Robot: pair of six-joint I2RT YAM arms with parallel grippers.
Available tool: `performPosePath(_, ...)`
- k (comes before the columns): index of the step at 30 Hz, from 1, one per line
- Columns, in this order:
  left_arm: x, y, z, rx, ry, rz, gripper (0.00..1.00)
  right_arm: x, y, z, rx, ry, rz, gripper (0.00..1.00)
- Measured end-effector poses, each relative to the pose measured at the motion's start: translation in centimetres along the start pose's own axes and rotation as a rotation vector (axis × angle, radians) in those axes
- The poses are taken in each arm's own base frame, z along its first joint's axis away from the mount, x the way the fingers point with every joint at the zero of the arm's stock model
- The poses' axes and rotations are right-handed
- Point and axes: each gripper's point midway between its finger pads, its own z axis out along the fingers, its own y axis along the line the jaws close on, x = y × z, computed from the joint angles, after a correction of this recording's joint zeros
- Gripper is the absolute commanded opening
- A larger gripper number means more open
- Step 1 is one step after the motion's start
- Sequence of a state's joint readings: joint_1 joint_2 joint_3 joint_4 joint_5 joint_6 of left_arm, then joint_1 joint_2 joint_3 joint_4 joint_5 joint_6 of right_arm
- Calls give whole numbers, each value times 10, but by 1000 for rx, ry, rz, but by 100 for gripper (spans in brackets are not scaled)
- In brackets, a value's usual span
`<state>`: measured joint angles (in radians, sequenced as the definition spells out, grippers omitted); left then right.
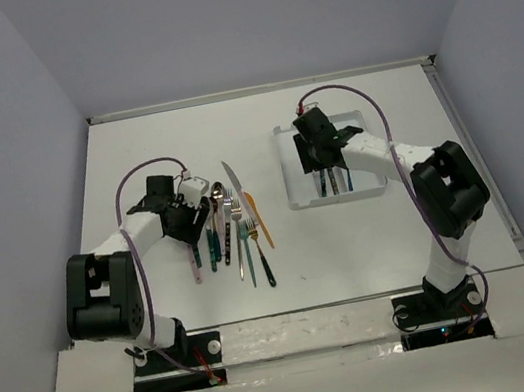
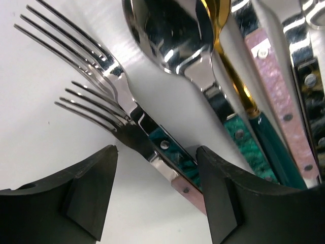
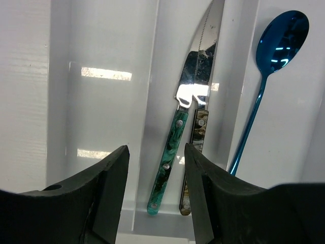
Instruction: Sort the eating utensils into containers
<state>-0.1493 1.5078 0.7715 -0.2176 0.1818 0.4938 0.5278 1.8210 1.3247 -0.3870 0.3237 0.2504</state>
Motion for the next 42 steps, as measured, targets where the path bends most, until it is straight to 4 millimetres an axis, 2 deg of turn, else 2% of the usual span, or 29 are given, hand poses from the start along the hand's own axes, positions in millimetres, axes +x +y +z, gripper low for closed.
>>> performPosePath(3,8,-1,-11,-1,15,-4,78,5,3,3,2,13,-10,54)
performPosePath(5,6,-1,-20,-5,2,1,77,9,3,6,5,22,-15,54)
performPosePath(9,2,-3,-31,0,-25,11,68,10,3,7,11,27,-18,54)
performPosePath(14,7,-2,-30,-9,-1,19,58,10,1,7,22,24,-19,54)
performPosePath(20,22,5,-22,-45,54,9,60,10,0,7,29,22,-19,54)
performPosePath(27,21,7,-14,-50,55,-1,60,14,-2,11,40,32,-24,53)
performPosePath(31,20,8,-10,-51,56,-4,52,23,-5,12,51,50,-32,53)
performPosePath(35,21,10,-10,-46,55,-11,51,24,-7,13,60,50,-36,53)
performPosePath(42,33,23,-14,-50,72,-66,35,28,-9,14,68,61,-49,53)
